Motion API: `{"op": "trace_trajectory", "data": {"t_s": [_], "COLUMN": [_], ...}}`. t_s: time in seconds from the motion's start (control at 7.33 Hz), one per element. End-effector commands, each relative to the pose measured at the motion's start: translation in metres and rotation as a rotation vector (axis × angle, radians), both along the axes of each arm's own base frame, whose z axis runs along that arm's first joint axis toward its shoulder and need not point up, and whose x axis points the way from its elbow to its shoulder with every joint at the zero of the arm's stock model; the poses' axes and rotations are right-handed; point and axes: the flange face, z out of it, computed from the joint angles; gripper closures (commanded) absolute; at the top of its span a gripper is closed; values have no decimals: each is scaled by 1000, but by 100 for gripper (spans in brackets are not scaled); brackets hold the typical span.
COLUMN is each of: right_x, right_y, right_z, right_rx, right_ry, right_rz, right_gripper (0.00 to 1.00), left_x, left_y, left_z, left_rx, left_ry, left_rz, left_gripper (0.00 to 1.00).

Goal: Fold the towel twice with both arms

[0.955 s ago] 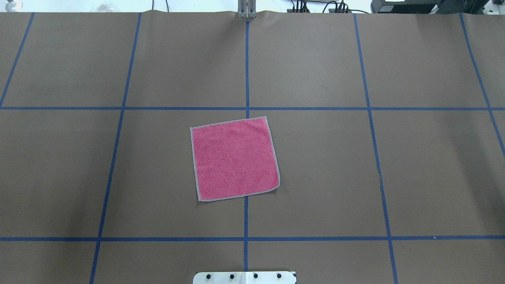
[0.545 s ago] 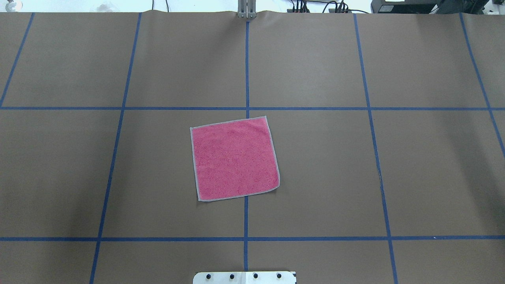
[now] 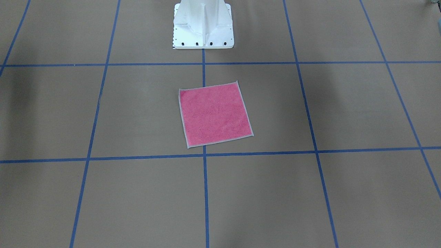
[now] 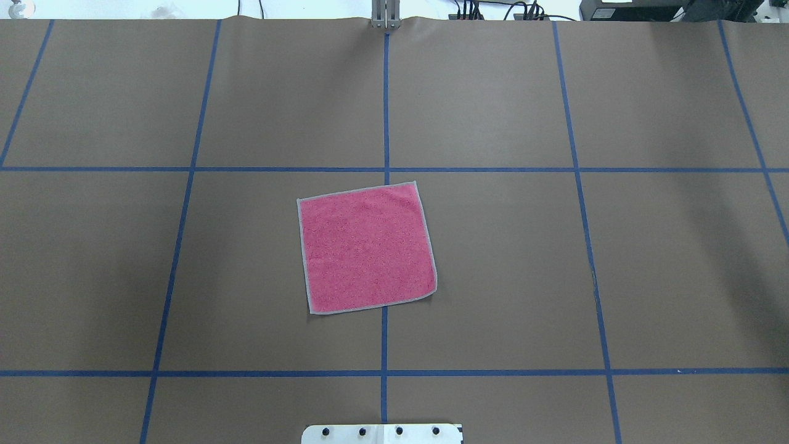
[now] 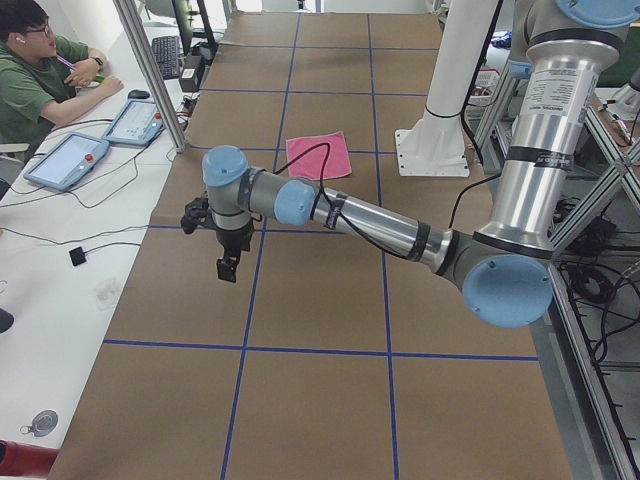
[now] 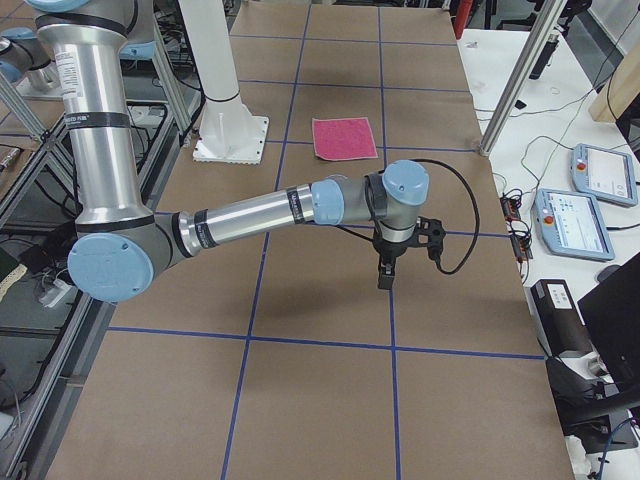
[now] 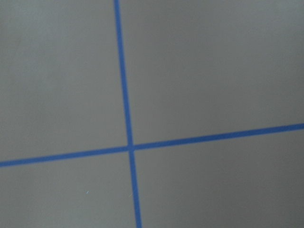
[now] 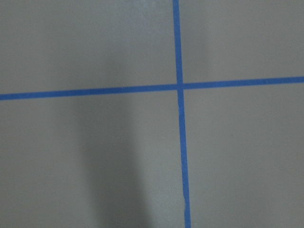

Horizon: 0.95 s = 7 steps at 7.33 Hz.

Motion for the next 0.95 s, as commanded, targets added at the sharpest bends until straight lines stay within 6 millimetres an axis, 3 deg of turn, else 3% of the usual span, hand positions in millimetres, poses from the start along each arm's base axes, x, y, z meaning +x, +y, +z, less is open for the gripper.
{"op": "trace_trajectory", "data": {"t_s": [0.0,0.14,0.27,0.41,0.55,0.68,0.82], "right_x": [-65,-105,-110,-111,-119,-127,-140], "right_y": [-26,-35,-36,-32,-31,-28,-24], "right_z": [-44,-67,-84,-80,-86,-95,-107], "right_rx": [32,49,59,30,-3,-68,-36], "right_ry": [32,57,48,44,21,-33,-84], "right_rz": [-36,-58,-42,-11,21,64,73], "right_gripper": [0,0,0,0,0,0,0], "left_x": [73,102,141,171,189,249,294], "left_y": [-17,-13,0,10,18,50,78], "left_z": [-49,-75,-102,-113,-120,-134,-154], "left_rx": [16,-59,-71,-47,-37,-96,-232], "left_ry": [38,77,119,156,193,244,333], "left_rz": [31,-39,-56,-35,-25,-8,-86], "left_gripper": [0,0,0,0,0,0,0]}}
